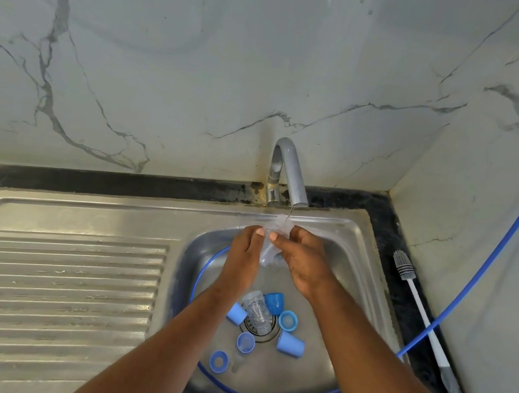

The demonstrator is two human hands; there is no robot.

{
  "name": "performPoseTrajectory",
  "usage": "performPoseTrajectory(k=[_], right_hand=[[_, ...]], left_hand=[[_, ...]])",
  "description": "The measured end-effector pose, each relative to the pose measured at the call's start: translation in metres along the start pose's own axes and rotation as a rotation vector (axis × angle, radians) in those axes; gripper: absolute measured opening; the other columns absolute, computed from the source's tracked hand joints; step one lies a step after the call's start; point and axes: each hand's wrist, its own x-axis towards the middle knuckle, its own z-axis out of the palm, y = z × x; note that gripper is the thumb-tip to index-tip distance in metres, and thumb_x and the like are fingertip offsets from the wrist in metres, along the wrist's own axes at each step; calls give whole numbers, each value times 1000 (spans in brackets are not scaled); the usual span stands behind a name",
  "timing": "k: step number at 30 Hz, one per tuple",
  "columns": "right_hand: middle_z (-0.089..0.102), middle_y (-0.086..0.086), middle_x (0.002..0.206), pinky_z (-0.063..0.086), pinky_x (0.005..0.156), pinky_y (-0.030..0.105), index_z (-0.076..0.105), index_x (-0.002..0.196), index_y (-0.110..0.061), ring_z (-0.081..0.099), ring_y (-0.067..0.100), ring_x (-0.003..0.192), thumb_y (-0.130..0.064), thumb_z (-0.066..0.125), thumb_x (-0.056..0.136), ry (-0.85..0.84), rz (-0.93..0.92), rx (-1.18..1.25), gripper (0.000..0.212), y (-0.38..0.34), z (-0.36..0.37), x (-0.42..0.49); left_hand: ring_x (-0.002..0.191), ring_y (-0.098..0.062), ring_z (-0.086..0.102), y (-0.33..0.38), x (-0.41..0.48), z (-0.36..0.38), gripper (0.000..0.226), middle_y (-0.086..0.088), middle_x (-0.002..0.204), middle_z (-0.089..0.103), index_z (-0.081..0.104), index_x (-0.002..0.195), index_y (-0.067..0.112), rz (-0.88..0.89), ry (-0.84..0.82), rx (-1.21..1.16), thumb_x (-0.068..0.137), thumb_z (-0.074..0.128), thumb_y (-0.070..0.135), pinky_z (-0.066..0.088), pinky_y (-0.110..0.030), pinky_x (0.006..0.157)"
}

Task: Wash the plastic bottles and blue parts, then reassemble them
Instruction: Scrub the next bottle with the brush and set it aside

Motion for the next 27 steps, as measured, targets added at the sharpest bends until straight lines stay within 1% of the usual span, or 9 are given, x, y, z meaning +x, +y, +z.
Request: performPoseTrajectory(k=[3, 5, 8, 12, 15, 17, 19, 23, 27], right_hand=[[74, 6, 115, 57, 96, 47, 65, 124, -14, 71, 27, 109, -9, 79, 84, -14, 53, -37, 43, 4, 0, -6], [74, 0, 114, 59, 92, 48, 63, 123, -22, 70, 23, 108, -10, 84, 79, 11, 50, -212, 50, 4, -1, -8], [71, -5, 117, 57, 95, 41, 62, 124, -25, 67, 16, 109, -12, 88, 73, 26, -20, -437, 60, 3, -2, -9], [70, -6, 117, 53, 94, 30, 62, 124, -22, 66, 10, 107, -5, 85, 74, 22, -94, -537, 58, -5, 0, -14], [71, -10, 108, 54, 91, 28, 63, 112, -29, 66, 6, 101, 0, 84, 73, 33, -142, -596, 53, -10, -1, -17], [70, -15, 105, 53, 85, 20, 62, 109, -32, 65, -1, 96, -1, 83, 74, 30, -170, -645, 51, -10, -3, -18], [67, -20, 102, 47, 75, 8, 60, 110, -32, 64, -4, 92, -5, 84, 75, 15, -176, -719, 50, -9, -5, -20], [65, -12, 112, 49, 89, 23, 57, 119, -30, 62, 9, 105, -15, 84, 78, 69, -247, -822, 51, -24, -1, -20], [65, -12, 111, 48, 85, 22, 56, 124, -27, 62, 6, 100, -24, 83, 80, 136, -431, -924, 52, -28, 10, -25]], left_hand=[[91, -2, 65, -10, -5, -4, 22, 8, 103, 69, 60, 111, 35, -65, -6, -65, 109, 38, 35, 50, -21, 69], [76, 6, 64, -14, -8, -10, 24, 13, 89, 70, 63, 105, 31, -84, -46, -67, 109, 41, 27, 51, -16, 61], [70, 5, 60, -15, -7, -15, 30, 13, 77, 69, 68, 90, 28, -21, -50, 49, 105, 45, 15, 47, -20, 63], [88, -5, 66, -12, -1, -14, 26, 13, 91, 71, 66, 95, 37, 8, -13, 102, 102, 53, 16, 53, -30, 79], [100, -2, 68, -5, 0, -13, 35, 23, 97, 72, 65, 102, 46, 124, -24, 117, 99, 59, 12, 54, -22, 85], [103, -3, 68, -3, 2, -11, 27, 20, 104, 73, 69, 110, 41, 194, -56, 140, 98, 61, 18, 54, -20, 87], [105, -8, 68, -9, 6, -10, 24, 11, 112, 72, 70, 114, 35, 211, -47, 143, 96, 63, 23, 56, -28, 90], [106, -10, 66, -13, 12, -15, 21, 10, 111, 71, 65, 110, 40, 73, 86, -11, 103, 56, 23, 55, -35, 91], [100, -5, 66, -16, 13, -23, 15, 14, 104, 73, 67, 107, 35, 42, 145, -81, 104, 55, 26, 50, -28, 84]])
